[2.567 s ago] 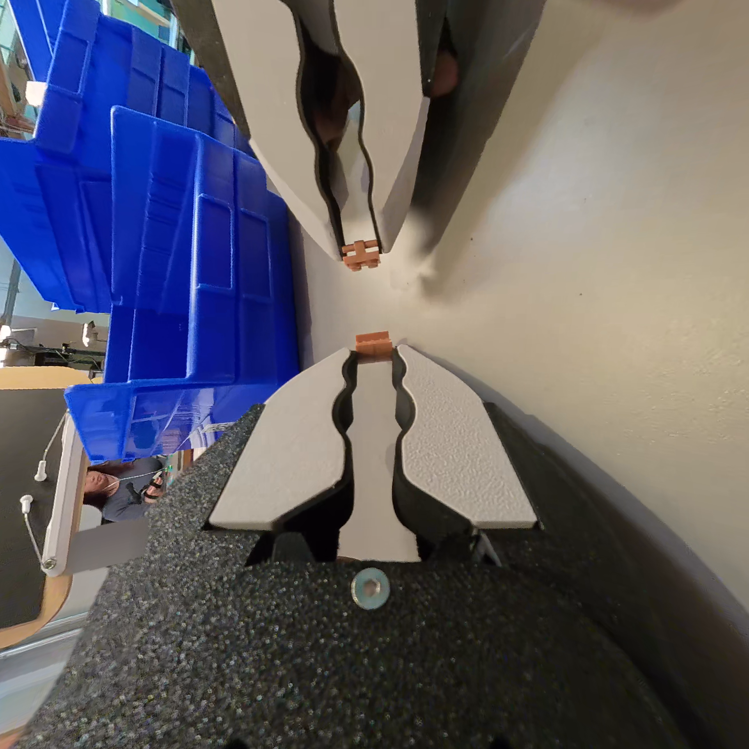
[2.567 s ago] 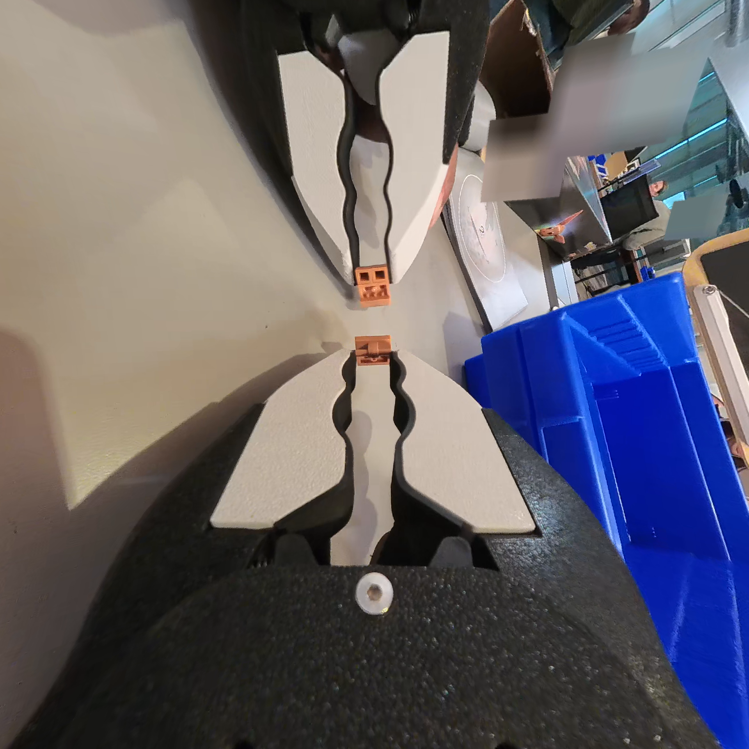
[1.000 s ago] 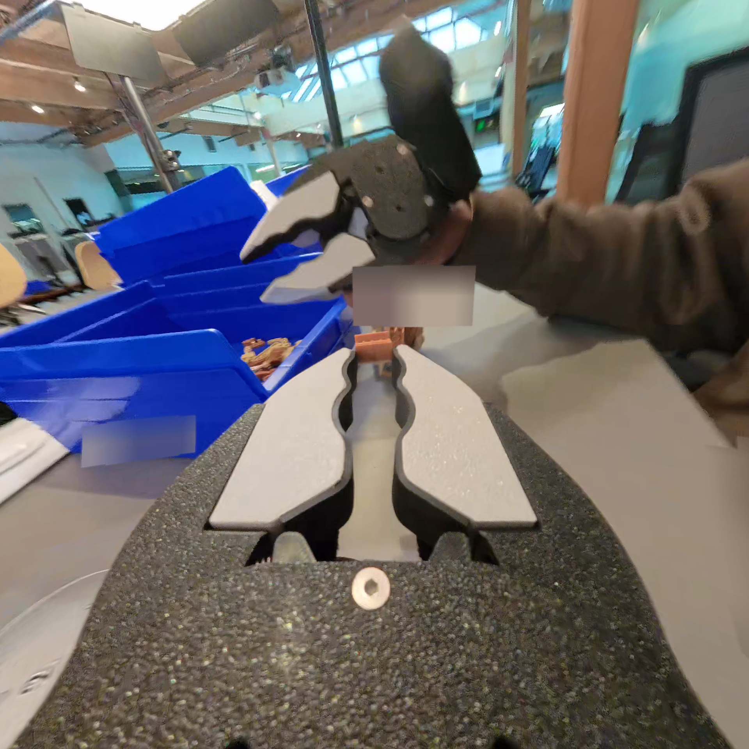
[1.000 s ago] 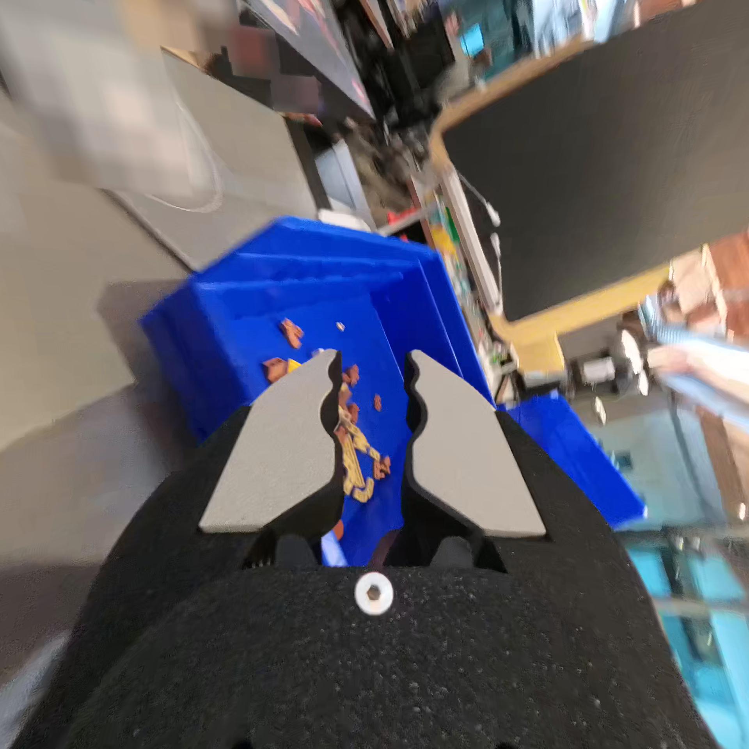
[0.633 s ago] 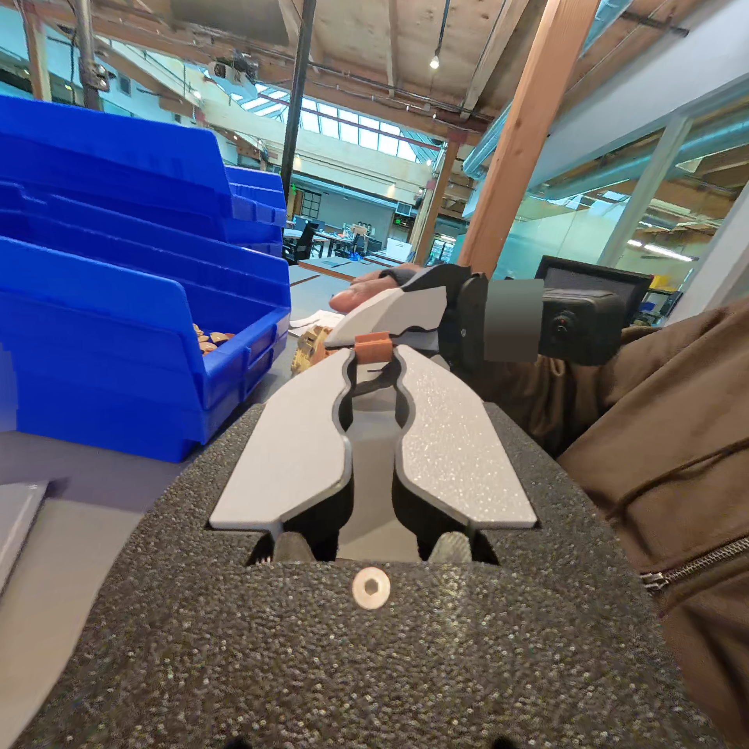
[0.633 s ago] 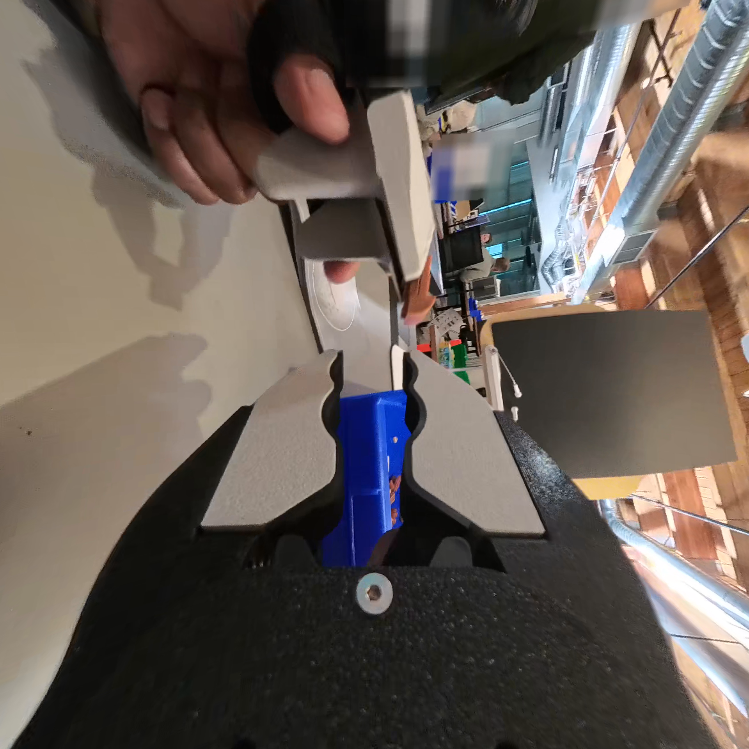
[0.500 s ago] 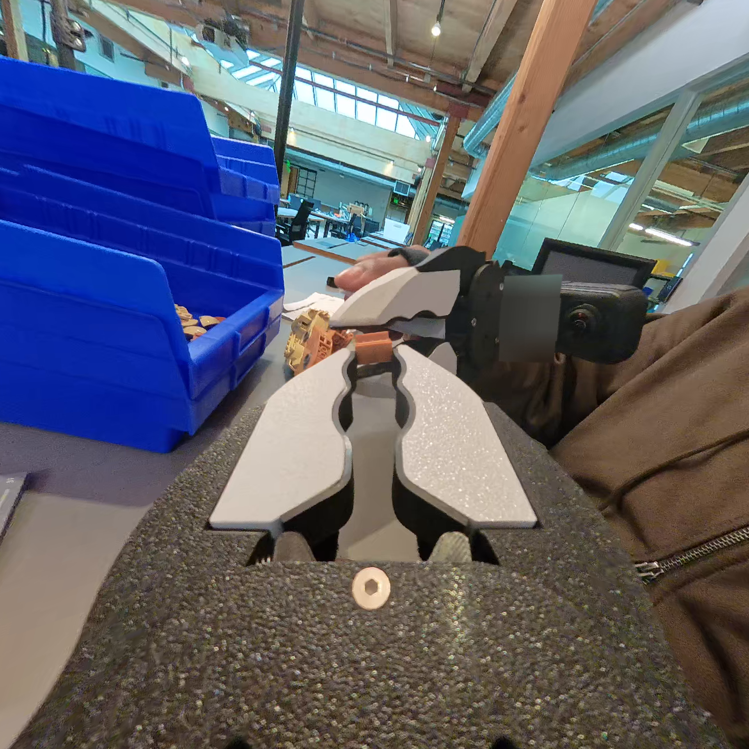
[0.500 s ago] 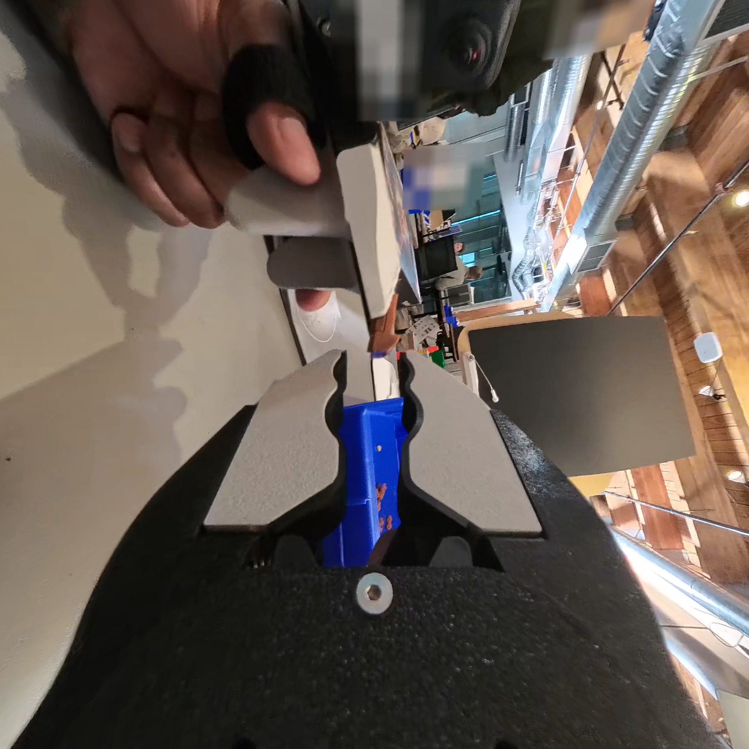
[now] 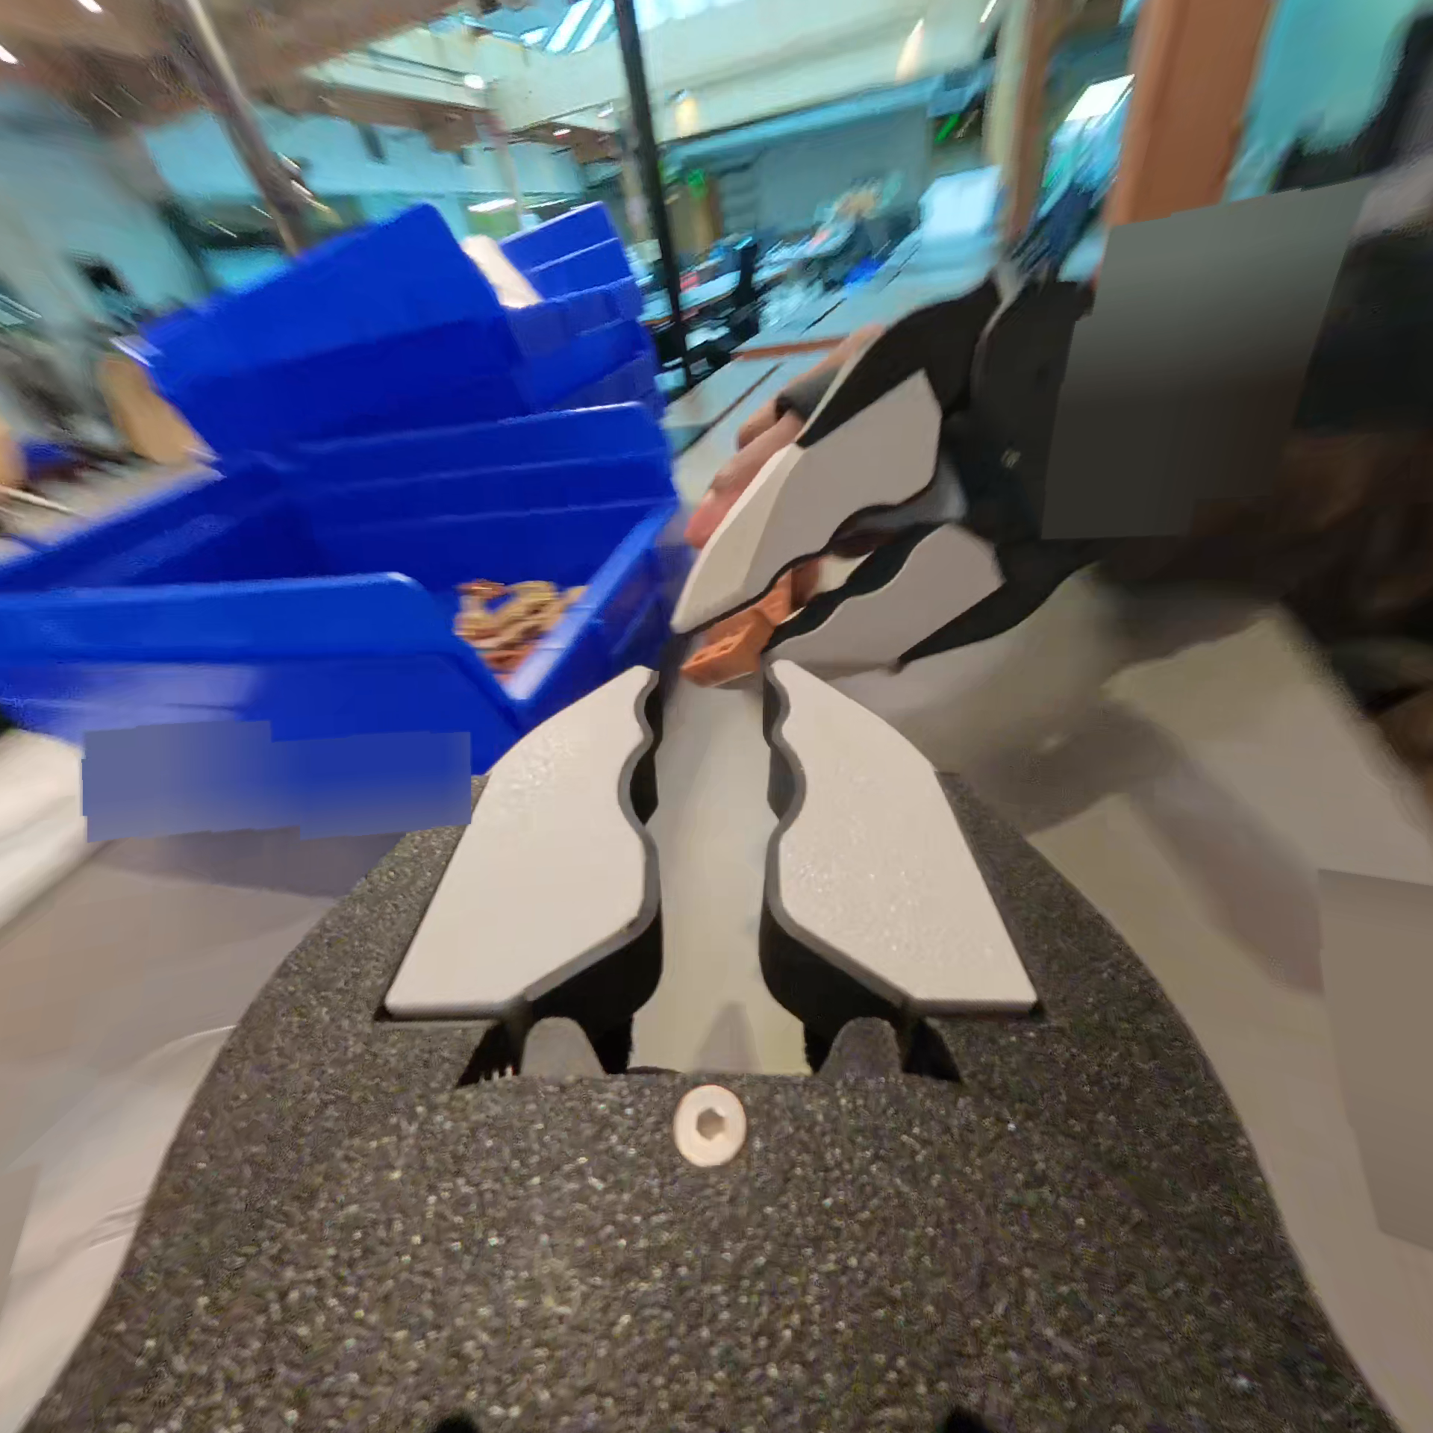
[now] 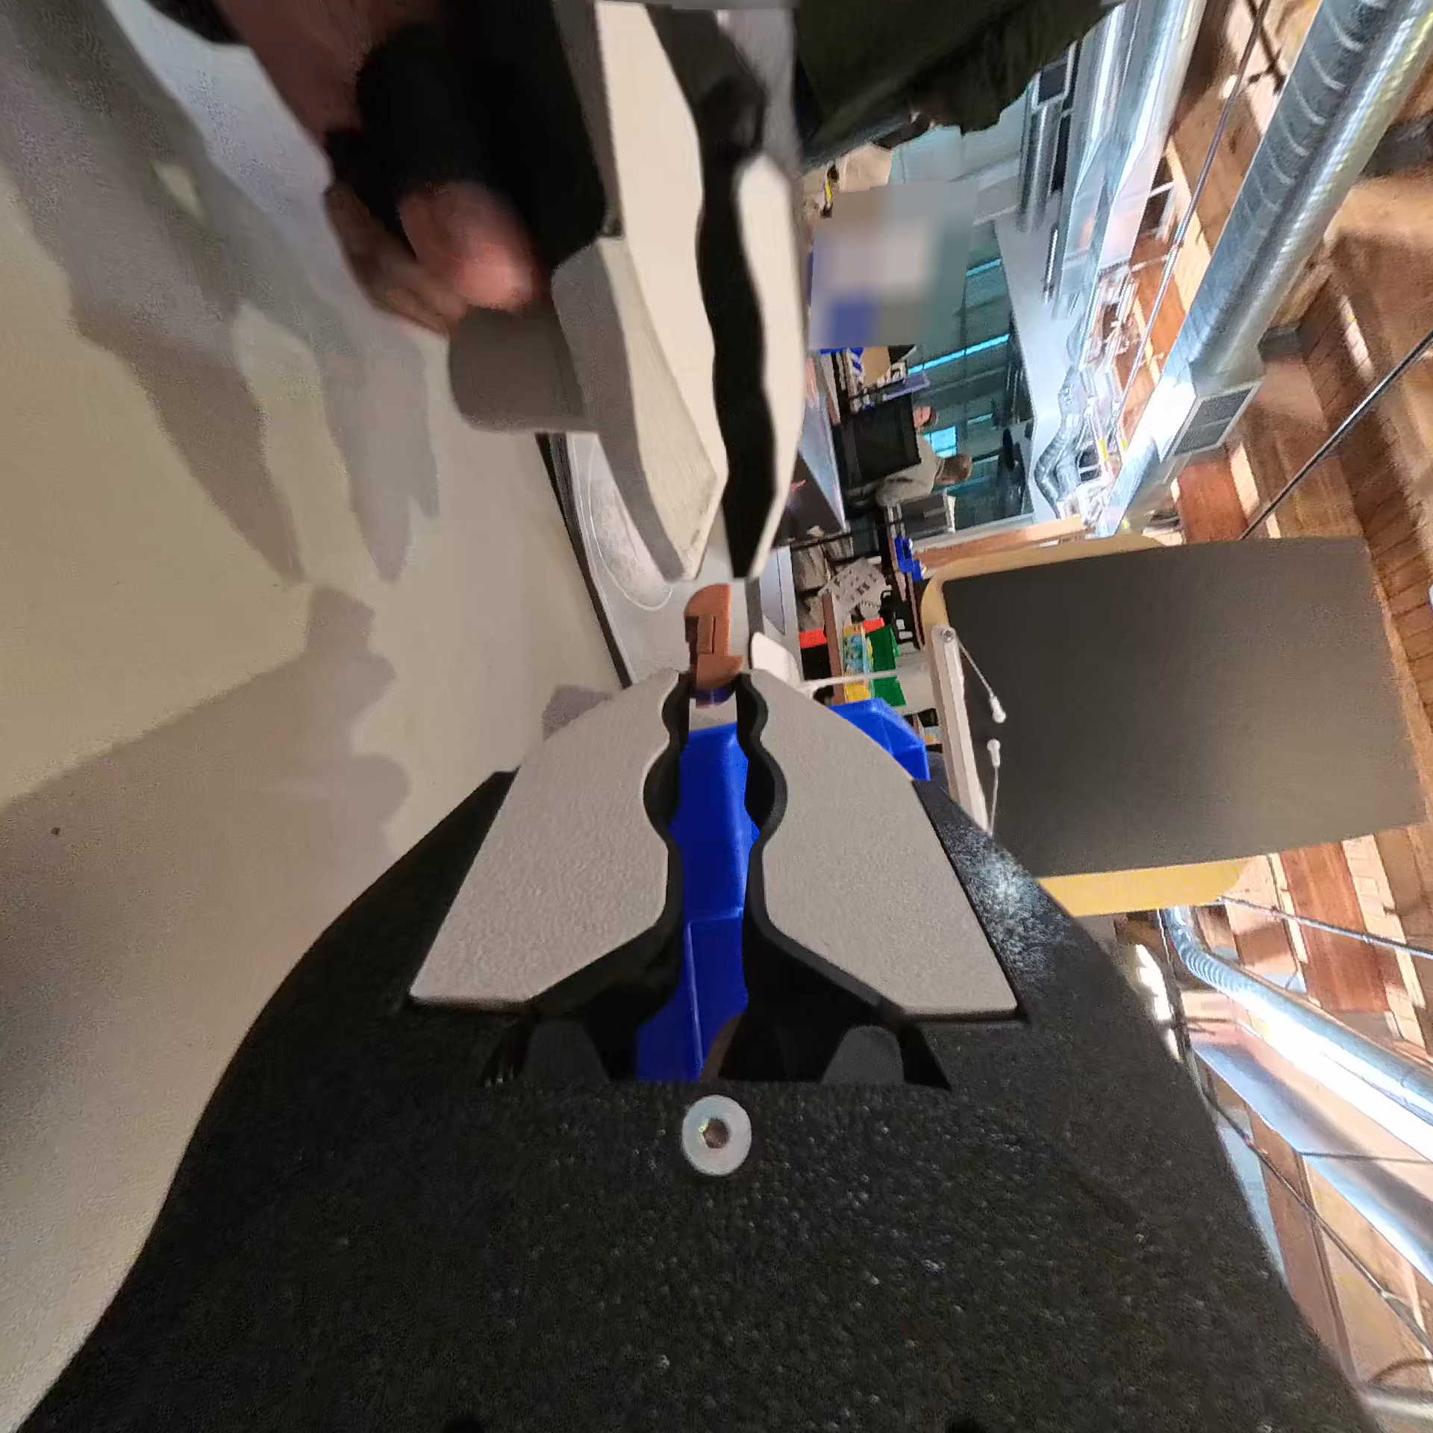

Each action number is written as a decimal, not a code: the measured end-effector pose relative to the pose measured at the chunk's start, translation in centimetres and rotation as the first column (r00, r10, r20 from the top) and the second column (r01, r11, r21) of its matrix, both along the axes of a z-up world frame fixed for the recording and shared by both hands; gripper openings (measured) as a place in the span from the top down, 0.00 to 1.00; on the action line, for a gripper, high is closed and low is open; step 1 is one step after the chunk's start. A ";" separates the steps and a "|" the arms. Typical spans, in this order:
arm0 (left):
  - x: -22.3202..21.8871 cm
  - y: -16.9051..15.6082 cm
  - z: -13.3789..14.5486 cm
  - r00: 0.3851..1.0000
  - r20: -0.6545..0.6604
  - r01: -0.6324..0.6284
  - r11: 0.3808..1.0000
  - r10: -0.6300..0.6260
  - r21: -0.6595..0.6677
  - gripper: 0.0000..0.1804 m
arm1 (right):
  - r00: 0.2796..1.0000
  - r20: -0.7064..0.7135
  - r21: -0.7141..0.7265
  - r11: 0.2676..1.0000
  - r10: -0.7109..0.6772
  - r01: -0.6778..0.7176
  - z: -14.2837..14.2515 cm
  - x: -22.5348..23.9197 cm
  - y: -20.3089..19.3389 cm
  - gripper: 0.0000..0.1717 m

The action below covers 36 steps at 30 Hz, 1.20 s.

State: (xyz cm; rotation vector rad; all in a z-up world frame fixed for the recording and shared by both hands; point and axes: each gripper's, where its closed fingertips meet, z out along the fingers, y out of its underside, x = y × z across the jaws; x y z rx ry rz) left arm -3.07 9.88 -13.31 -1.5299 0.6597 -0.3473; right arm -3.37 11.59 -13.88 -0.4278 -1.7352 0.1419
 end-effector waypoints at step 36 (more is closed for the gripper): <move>-1.5 2.0 -2.2 0.232 -0.796 -0.128 0.828 0.560 0.545 0.95 | 0.998 0.016 0.204 0.978 -0.055 0.050 -1.3 -0.5 -0.9 0.94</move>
